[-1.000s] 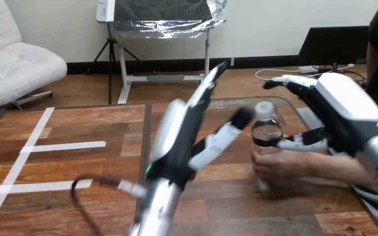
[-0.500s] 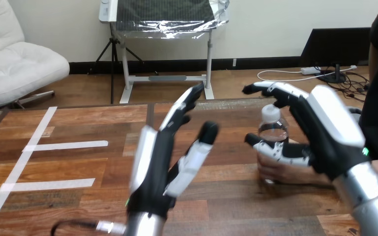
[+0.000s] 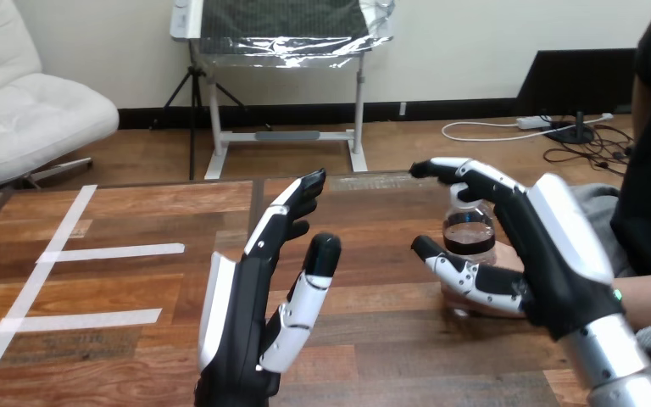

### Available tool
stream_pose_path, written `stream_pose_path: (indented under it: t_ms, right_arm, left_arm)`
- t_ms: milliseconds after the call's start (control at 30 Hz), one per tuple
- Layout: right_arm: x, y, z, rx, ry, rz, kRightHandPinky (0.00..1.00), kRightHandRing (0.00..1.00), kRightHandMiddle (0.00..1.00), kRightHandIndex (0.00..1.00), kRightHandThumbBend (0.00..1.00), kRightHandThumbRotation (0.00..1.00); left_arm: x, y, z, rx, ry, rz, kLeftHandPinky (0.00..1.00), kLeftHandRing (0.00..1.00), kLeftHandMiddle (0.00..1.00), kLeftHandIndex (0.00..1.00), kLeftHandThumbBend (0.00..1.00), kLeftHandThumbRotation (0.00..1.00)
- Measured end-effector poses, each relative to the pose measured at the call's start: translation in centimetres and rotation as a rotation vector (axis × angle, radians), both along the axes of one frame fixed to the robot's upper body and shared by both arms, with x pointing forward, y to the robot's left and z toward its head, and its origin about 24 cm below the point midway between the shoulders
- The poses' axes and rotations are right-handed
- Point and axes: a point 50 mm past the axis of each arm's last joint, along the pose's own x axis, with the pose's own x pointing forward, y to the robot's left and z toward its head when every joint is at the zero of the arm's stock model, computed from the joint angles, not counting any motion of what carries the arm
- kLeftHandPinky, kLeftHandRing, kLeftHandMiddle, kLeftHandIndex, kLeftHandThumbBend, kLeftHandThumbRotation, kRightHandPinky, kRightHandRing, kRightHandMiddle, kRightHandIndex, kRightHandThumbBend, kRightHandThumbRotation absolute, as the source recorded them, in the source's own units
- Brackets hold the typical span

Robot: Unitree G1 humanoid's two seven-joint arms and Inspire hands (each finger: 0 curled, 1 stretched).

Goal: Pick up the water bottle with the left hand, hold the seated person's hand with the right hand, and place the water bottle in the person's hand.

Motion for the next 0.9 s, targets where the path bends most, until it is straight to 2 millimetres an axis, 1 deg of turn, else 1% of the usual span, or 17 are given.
stream_pose_path:
  t_ms: [233,467,700,900]
  right_arm:
    - [-0.4,0.3,-0.4,0.051,0.014,0.01,0.75,0.81,0.82,0.77,0.29,0.01]
    - [-0.5,0.7,-0.6,0.094,0.027,0.019,0.76,0.82,0.83,0.77,0.28,0.02]
    - [-0.5,0.9,-0.9,0.147,0.044,0.026,0.75,0.81,0.83,0.77,0.27,0.02]
    - [-0.5,1.0,-1.2,0.152,0.058,0.034,0.73,0.8,0.82,0.77,0.26,0.0]
  left_arm:
    - [-0.6,0.2,-0.1,-0.012,-0.007,0.012,0.77,0.83,0.84,0.83,0.42,0.94]
    - [-1.0,0.4,-0.2,-0.028,-0.018,0.032,0.75,0.82,0.83,0.83,0.41,0.93]
    - [-1.4,0.7,-0.4,-0.037,-0.015,0.053,0.73,0.81,0.83,0.83,0.39,0.91]
    - [-1.7,0.9,-0.6,-0.04,-0.004,0.066,0.73,0.8,0.83,0.83,0.39,0.88]
